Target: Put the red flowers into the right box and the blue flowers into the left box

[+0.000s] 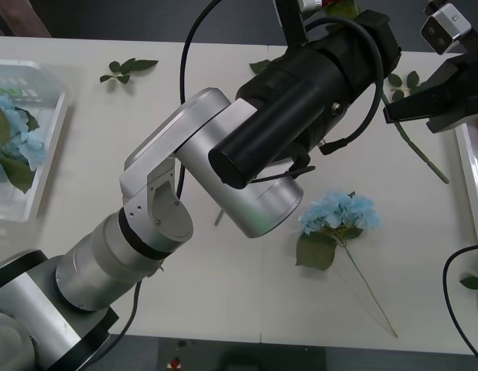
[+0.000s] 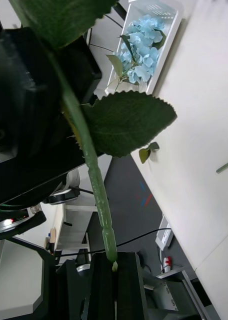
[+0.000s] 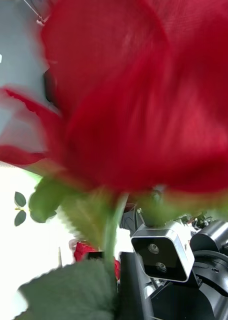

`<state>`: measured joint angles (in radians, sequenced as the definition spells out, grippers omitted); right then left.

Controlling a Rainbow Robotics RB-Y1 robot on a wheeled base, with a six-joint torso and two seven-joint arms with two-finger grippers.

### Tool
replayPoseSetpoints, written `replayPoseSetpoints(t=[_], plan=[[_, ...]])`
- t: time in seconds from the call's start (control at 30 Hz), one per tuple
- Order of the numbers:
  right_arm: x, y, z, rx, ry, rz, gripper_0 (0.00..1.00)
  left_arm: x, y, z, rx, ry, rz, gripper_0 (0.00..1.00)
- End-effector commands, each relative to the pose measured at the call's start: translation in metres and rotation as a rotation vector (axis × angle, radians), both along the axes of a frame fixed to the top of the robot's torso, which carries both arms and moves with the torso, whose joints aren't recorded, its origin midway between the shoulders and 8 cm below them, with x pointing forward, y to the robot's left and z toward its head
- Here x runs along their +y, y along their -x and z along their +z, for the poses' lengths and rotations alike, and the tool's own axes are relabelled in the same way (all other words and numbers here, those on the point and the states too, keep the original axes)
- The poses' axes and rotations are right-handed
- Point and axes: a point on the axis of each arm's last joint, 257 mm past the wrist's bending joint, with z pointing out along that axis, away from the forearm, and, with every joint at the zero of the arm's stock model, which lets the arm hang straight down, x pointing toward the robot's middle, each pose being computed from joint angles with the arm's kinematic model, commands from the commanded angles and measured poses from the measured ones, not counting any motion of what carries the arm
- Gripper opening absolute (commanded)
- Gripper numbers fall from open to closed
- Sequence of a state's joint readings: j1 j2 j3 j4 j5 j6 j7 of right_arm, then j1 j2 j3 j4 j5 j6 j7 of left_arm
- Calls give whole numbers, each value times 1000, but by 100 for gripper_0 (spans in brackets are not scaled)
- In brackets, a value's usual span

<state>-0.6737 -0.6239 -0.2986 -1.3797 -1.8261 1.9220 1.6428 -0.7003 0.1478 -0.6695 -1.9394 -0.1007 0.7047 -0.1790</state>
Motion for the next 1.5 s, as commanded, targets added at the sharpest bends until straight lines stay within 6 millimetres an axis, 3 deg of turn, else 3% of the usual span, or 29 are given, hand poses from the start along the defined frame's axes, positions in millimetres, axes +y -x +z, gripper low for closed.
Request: replayPoseSetpoints(t=[0.03,0.37,0.67,0.97,1.13,1.17,1.33,1.5], plan=[[4,0,21,-24,-5,1,0,-3,8,21,-19,49,-19,100],[-9,-7,32,-59,-25,-48,0,-3,8,21,-19,49,-19,100],[-53,-30,40,-113,27,-210,0,-3,8,21,-19,49,-19,100],[-117,-53,35,-135,193,-412,0,-3,8,21,-19,49,-19,100],[-163,-65,27,-130,332,-548,0,-3,8,21,-19,49,-19,100],[-168,-66,27,-129,347,-564,0,-4,9,13,-6,47,-20,100],[-212,-76,16,-111,476,-697,0,12,6,19,-40,42,1,100],[-255,-80,4,-89,589,-820,0,31,-1,11,-48,-2,12,100]])
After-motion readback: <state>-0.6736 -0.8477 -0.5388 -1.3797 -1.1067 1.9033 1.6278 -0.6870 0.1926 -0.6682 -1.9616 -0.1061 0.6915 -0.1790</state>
